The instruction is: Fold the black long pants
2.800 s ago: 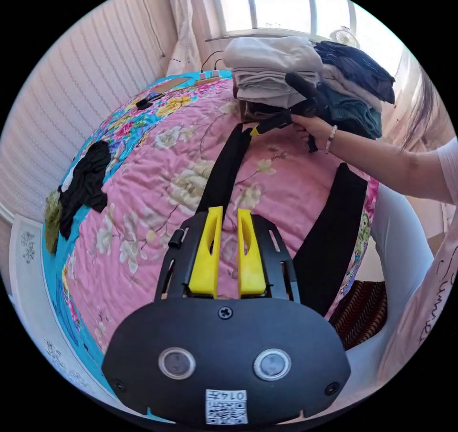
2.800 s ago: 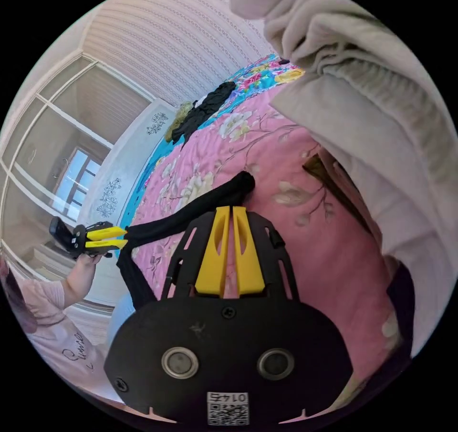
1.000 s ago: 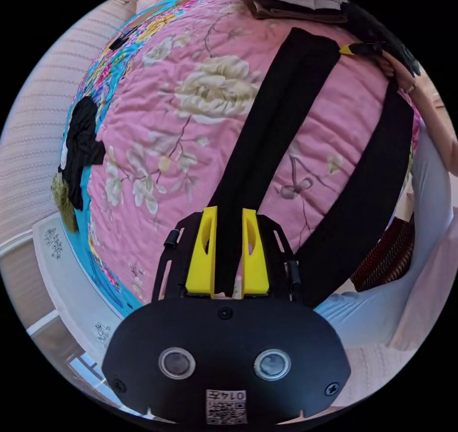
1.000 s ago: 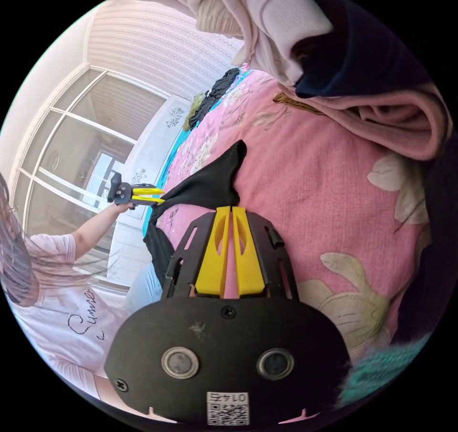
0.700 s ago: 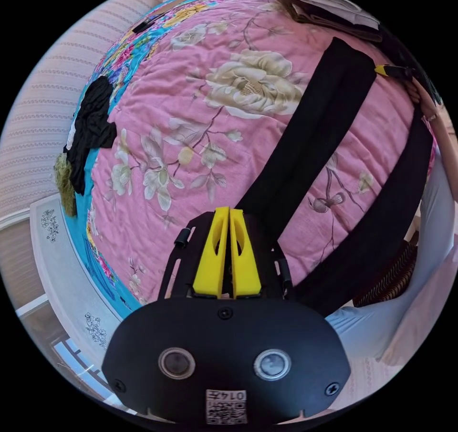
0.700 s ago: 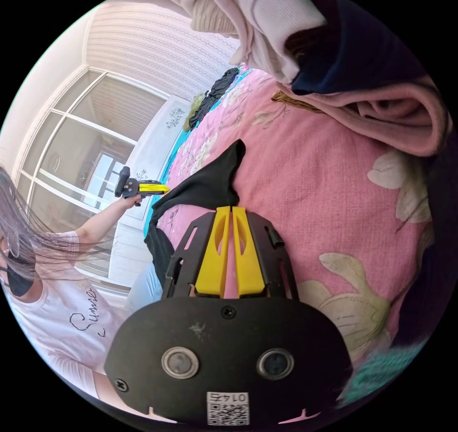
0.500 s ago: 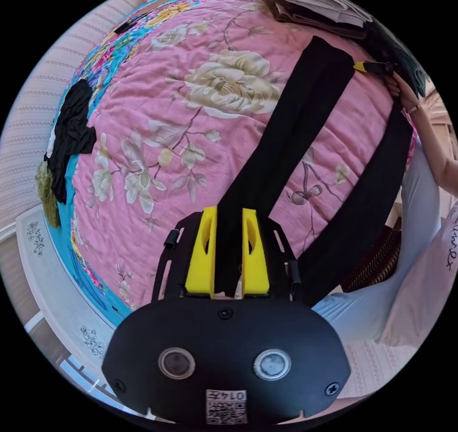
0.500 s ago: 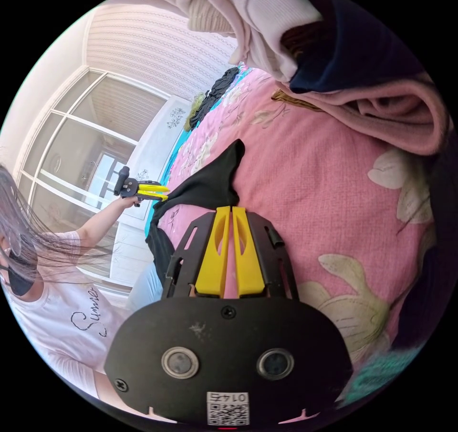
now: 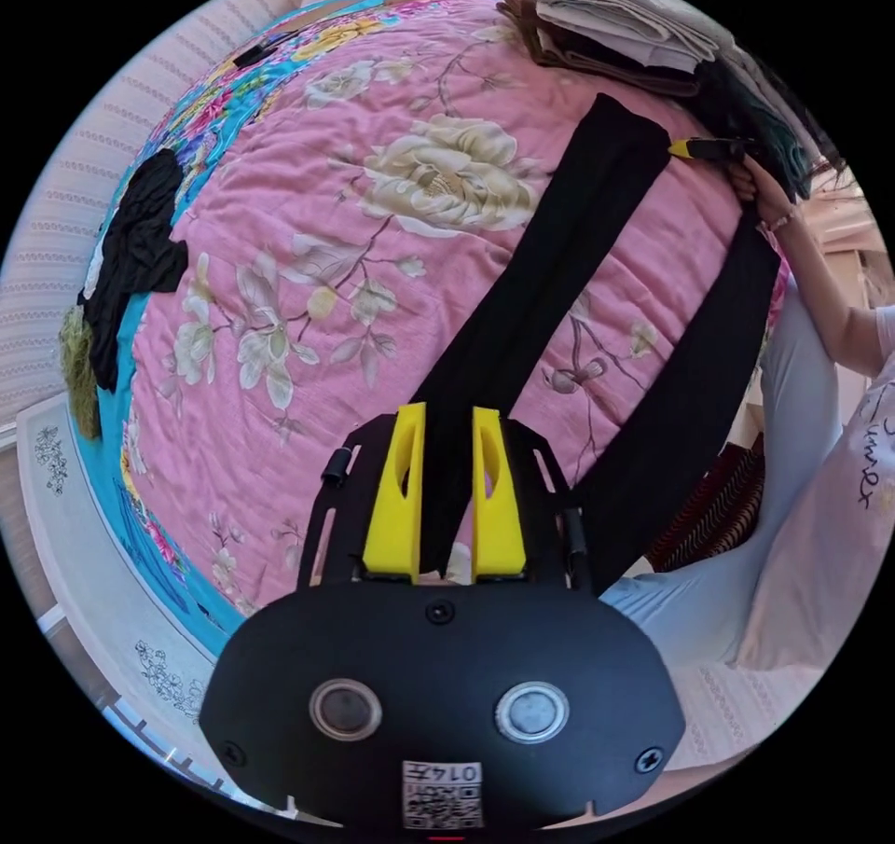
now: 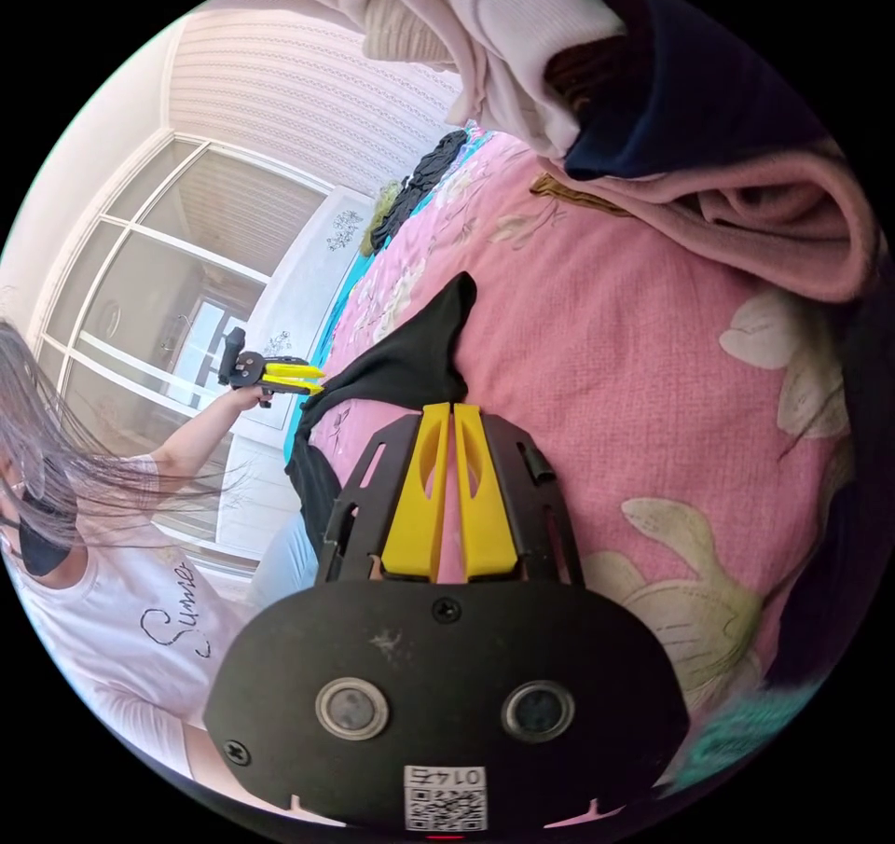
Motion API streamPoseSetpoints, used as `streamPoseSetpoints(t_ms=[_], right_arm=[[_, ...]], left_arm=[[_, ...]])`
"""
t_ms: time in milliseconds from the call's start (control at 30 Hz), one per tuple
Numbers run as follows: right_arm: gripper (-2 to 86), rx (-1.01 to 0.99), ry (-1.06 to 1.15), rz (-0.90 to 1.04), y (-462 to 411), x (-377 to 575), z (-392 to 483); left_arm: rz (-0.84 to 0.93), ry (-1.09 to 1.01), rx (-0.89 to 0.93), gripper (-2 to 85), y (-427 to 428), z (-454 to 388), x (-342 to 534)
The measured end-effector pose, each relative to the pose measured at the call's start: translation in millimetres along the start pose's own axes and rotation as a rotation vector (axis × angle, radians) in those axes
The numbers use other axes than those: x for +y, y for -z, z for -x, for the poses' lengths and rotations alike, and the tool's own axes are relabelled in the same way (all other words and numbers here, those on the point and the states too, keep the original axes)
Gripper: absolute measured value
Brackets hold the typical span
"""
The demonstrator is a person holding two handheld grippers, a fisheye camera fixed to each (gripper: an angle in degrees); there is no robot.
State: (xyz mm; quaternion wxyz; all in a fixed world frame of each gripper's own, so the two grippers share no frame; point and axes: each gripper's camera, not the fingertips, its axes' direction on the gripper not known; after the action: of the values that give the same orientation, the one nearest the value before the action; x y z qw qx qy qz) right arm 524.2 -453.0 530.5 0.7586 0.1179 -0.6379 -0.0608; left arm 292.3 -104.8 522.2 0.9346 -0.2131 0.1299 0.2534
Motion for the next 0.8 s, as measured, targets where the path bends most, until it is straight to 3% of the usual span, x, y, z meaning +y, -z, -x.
streamPoseSetpoints(t_ms=[200, 467, 633, 800], right_arm=[[0.1, -0.004, 0.000, -0.002, 0.0, 4.6, -0.7], [0.1, -0.004, 0.000, -0.003, 0.1, 11.5, -0.1], [0.1, -0.005, 0.000, -0.003, 0.1, 16.8, 0.7], [0.2, -0.009, 0.001, -0.003, 0.3, 23.5, 2.1]], left_arm=[[0.022, 0.016, -0.047, -0.5, -17.5, 3.9, -11.9], [-0.042, 0.175, -0.106, -1.0, -1.9, 36.1, -15.9], [0.038, 0.253, -0.073, -0.8, -32.0, 43.8, -25.1], [0.044, 0.253, -0.093, 0.7, 13.7, 56.4, -12.4]])
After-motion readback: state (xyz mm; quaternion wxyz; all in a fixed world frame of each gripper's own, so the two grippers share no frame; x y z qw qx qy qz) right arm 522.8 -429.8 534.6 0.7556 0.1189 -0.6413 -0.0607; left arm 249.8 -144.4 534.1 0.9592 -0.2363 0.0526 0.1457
